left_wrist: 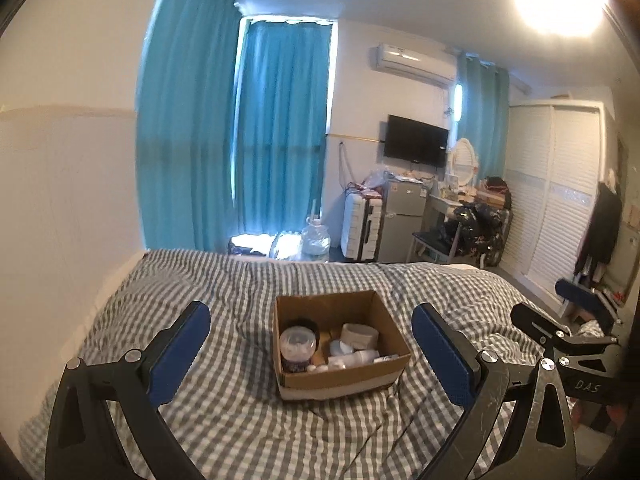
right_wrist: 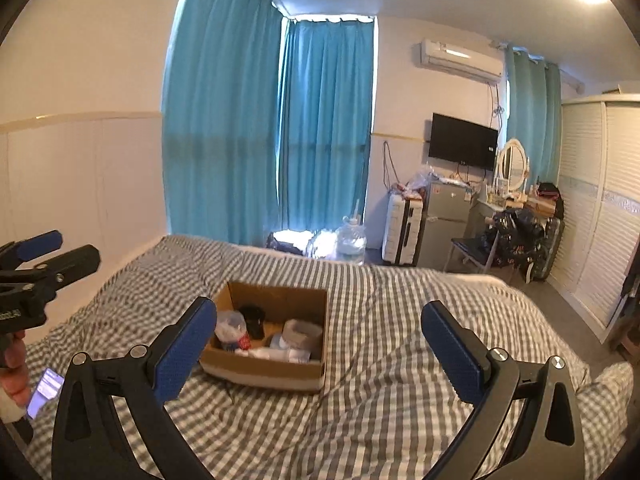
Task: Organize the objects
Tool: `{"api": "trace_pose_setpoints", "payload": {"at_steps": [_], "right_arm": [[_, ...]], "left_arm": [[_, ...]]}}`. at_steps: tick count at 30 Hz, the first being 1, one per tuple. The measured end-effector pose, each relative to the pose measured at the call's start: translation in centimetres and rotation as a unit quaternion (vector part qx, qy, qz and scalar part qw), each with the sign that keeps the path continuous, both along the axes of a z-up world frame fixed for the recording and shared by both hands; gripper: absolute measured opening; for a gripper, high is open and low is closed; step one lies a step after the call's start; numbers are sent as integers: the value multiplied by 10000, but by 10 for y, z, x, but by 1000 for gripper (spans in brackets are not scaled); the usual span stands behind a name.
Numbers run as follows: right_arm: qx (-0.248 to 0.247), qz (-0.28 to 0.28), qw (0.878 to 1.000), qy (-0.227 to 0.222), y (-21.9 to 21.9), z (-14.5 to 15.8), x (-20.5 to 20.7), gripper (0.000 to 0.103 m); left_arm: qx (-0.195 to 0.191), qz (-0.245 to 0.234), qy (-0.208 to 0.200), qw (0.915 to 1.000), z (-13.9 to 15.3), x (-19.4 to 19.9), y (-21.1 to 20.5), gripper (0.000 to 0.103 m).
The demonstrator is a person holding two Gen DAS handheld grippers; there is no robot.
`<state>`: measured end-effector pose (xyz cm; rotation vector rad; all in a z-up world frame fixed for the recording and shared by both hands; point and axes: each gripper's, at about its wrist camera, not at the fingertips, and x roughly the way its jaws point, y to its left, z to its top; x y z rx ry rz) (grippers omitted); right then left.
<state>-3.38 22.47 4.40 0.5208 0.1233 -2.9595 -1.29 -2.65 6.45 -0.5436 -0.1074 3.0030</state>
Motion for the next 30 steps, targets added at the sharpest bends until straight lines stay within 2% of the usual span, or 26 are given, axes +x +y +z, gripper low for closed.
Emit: {"api": "trace_pose_setpoints", "payload": {"at_steps": [2, 6, 13, 30], "right_arm": [[-79, -37, 9999, -63, 2, -13, -3, 103], [16, -154, 9998, -157, 7, -33, -7, 103], [-1, -234, 9990, -384, 13, -56, -11, 103], [3, -230, 9990, -389, 12, -57, -7, 103]], "left_arm": [[-59, 145, 7, 9999, -11, 2, 1, 103], [-428, 342, -70, 9985, -29, -2, 7, 103], [-337, 337, -422, 9980, -50, -12, 3, 103], [-304, 295, -494, 9979, -52, -8, 4, 103]]}}
